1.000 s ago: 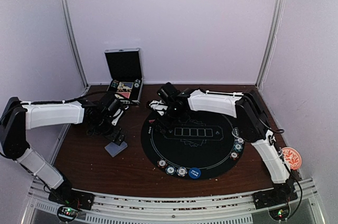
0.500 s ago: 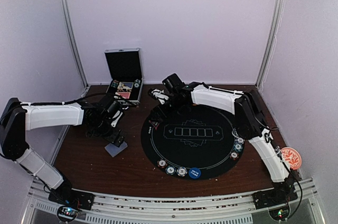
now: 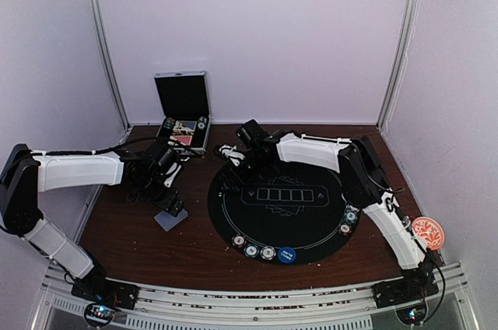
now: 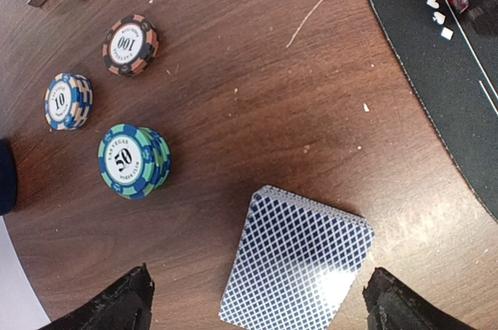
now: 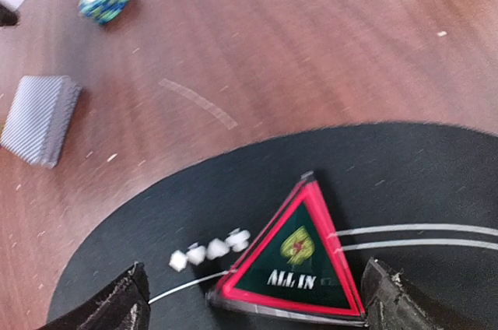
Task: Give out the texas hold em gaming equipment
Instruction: Adjust the all-in button on the poker table mat, then move the face-down deck piles to the center of the board.
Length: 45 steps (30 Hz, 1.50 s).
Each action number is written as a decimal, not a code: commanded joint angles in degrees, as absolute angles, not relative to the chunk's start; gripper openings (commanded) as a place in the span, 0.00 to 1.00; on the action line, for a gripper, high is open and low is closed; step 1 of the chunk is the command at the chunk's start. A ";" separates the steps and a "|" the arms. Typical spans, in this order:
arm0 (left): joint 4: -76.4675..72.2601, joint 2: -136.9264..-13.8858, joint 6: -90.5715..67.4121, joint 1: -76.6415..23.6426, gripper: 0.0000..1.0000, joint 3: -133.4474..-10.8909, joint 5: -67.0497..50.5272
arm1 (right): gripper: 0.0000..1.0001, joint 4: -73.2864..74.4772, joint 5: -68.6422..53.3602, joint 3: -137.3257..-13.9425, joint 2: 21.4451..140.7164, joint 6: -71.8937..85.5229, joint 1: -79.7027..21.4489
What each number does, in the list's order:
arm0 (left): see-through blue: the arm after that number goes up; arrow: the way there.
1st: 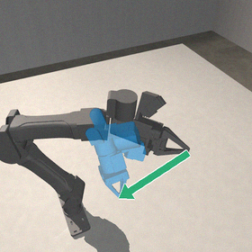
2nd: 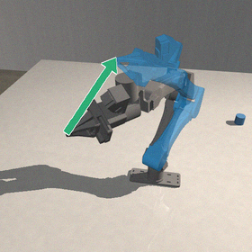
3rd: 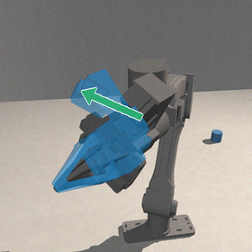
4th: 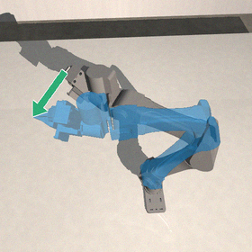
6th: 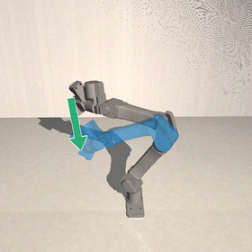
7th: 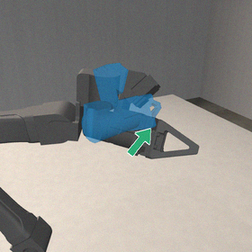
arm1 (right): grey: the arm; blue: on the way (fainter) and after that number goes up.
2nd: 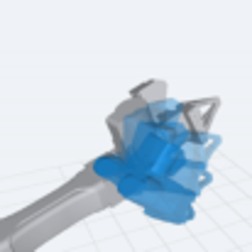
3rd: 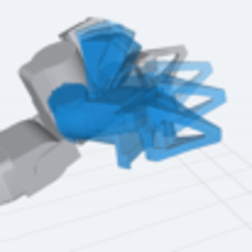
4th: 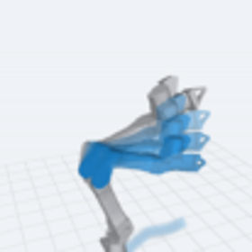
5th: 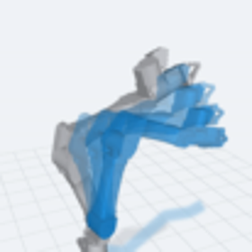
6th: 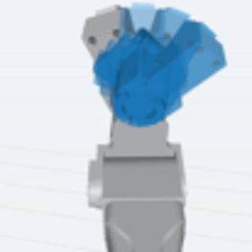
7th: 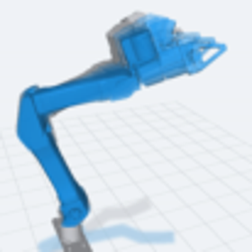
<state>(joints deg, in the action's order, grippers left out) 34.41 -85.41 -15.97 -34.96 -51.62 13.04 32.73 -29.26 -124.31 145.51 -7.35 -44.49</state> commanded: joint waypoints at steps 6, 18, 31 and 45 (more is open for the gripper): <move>32.46 -85.49 -14.58 -34.60 0.98 -50.98 10.58 | 0.94 36.99 -36.38 -117.83 139.89 -7.06 -48.42; 32.35 -90.01 -11.08 -33.83 0.98 -51.90 5.23 | 0.98 42.42 -26.88 -112.39 124.35 -8.69 -44.94; 38.41 -96.34 -9.42 -33.64 0.98 -56.24 3.36 | 1.00 37.03 -25.80 -86.83 101.86 -16.86 -36.57; 39.97 -102.83 -6.09 -30.57 0.98 -58.28 -1.66 | 1.00 34.58 -26.54 -79.59 95.02 -19.60 -34.14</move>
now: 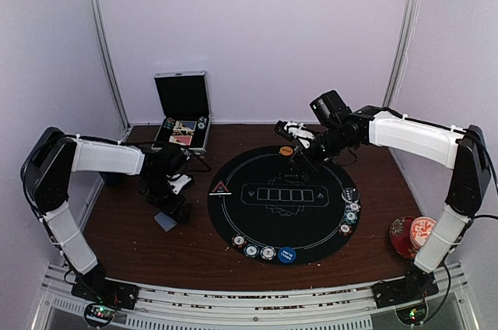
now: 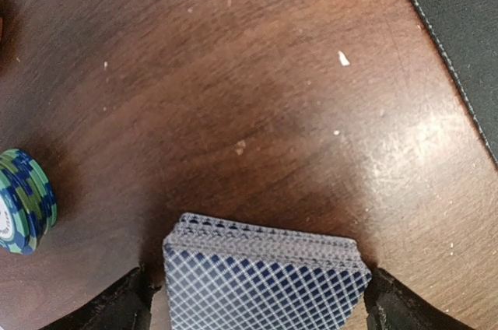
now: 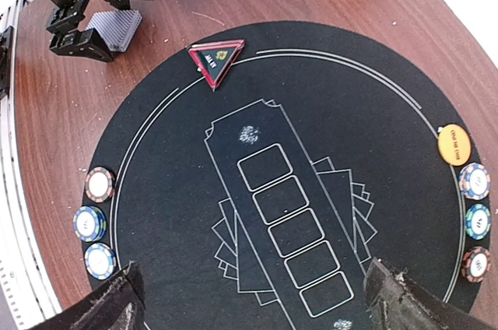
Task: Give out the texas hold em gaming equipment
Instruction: Move the face-down deck piles to the center of the board.
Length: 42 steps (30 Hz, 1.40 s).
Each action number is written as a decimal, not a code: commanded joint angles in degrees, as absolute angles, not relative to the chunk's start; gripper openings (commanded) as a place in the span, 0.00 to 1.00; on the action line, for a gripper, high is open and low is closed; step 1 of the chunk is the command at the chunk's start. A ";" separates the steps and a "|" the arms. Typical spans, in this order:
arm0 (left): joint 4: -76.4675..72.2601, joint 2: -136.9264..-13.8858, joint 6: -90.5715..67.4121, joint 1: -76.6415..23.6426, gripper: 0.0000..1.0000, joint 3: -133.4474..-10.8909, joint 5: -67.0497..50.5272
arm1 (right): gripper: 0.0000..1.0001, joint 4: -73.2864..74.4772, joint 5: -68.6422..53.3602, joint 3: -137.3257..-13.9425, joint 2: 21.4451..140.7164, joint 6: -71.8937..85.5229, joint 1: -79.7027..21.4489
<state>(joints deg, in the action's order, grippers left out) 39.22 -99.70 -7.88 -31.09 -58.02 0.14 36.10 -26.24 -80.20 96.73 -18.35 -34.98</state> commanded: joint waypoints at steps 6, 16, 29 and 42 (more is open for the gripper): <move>41.04 -103.62 -6.44 -30.53 0.91 -58.47 -0.80 | 1.00 34.67 -27.40 -79.85 94.71 -19.60 -33.49; 39.80 -105.38 -8.24 -30.53 0.71 -59.21 0.13 | 1.00 34.25 -27.55 -80.88 95.20 -19.16 -33.32; 37.74 -113.48 -10.71 -30.60 0.63 -69.30 -1.11 | 1.00 34.27 -28.03 -82.79 97.27 -18.80 -33.31; 40.27 -108.89 -10.29 -30.64 0.95 -64.91 -1.41 | 1.00 33.81 -27.96 -82.49 96.70 -18.69 -33.31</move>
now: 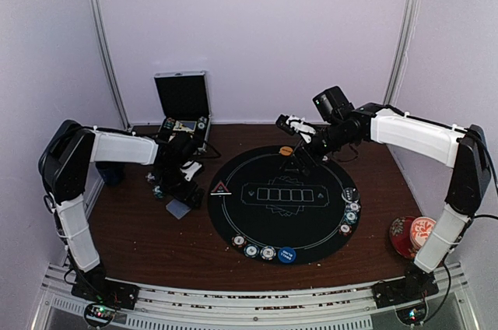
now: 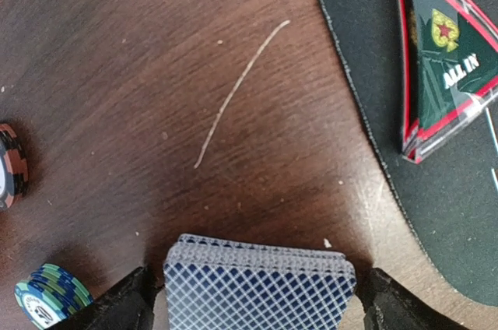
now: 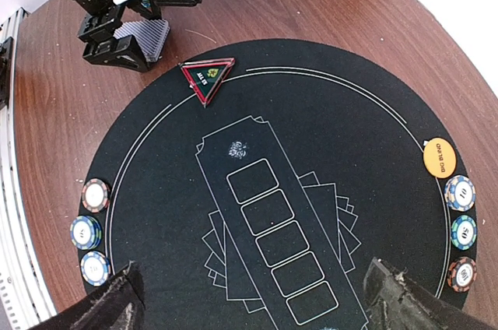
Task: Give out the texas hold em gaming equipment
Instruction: Move the face-down deck piles to the center of the board, then pick up the face-down deck piles from the center of the board.
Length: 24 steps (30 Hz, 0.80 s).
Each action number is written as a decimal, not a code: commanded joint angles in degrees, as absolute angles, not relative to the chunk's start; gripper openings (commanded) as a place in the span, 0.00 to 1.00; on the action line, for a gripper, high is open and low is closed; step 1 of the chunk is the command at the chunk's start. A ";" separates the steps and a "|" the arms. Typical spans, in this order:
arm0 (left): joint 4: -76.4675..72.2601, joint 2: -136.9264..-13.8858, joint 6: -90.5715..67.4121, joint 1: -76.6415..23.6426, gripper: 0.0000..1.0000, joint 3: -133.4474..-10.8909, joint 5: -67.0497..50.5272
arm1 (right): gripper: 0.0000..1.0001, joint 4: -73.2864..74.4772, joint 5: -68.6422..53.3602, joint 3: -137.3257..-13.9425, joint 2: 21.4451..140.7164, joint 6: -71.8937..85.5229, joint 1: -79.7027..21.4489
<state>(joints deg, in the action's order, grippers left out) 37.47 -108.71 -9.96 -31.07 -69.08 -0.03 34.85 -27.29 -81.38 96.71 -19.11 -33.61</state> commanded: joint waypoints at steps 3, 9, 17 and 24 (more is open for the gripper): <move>41.13 -107.84 -9.94 -30.55 0.95 -63.96 -1.02 | 1.00 33.26 -28.40 -82.15 96.75 -18.31 -33.34; 42.01 -108.25 -9.00 -30.64 0.95 -63.91 -1.83 | 1.00 32.87 -28.65 -81.59 96.63 -18.11 -33.35; 41.66 -110.59 -7.03 -30.63 0.86 -63.45 -3.48 | 1.00 32.56 -28.58 -81.06 96.53 -18.19 -33.31; 42.09 -112.20 -5.13 -30.58 0.76 -63.72 -4.91 | 1.00 32.34 -28.21 -80.77 96.41 -18.11 -33.31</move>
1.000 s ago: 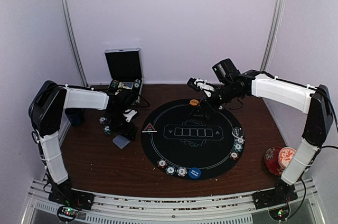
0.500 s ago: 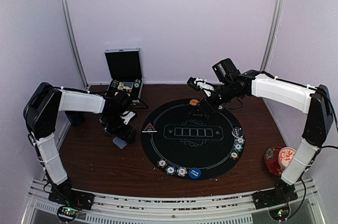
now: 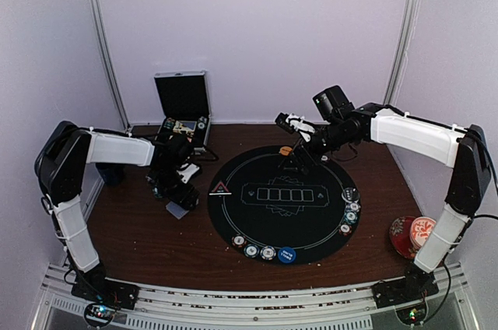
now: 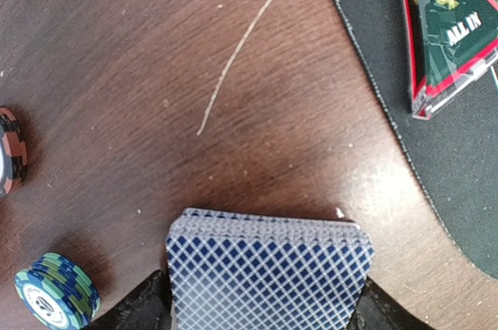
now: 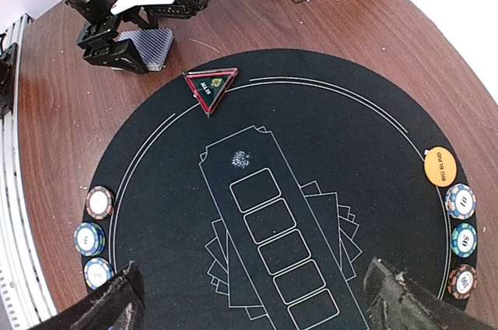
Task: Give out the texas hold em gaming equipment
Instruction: Pick up the face-down deck piles from the center of the board.
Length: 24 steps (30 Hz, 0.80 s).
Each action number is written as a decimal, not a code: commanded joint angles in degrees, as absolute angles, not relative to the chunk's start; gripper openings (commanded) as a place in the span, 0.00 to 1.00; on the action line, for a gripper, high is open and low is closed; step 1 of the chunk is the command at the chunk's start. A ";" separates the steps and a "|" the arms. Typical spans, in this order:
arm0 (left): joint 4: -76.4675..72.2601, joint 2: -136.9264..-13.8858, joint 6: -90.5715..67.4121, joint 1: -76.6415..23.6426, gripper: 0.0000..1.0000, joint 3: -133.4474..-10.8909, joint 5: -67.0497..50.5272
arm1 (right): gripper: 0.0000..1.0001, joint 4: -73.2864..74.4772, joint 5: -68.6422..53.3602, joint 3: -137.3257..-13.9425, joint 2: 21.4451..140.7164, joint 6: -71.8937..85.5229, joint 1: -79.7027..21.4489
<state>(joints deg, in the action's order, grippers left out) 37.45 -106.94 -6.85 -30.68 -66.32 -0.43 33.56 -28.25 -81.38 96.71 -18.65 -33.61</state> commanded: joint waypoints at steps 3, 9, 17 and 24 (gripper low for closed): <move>42.25 -112.87 -4.94 -30.59 0.71 -63.81 -5.01 | 1.00 32.17 -28.26 -80.71 96.34 -17.93 -33.32; 42.01 -112.28 -5.26 -30.67 0.56 -63.94 -5.20 | 1.00 32.22 -29.36 -81.03 97.54 -17.67 -33.34; 42.26 -109.18 -6.29 -31.19 0.54 -64.78 -4.34 | 1.00 34.20 -35.87 -84.06 102.45 -15.36 -33.33; 42.88 -107.00 -7.10 -34.00 0.54 -66.64 -3.63 | 1.00 33.00 -44.57 -87.45 108.31 -9.41 -33.32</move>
<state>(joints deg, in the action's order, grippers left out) 38.41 -106.72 -6.09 -31.55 -67.24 -1.45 34.44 -38.15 -85.32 106.59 -14.28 -33.61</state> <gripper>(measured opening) 0.636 0.997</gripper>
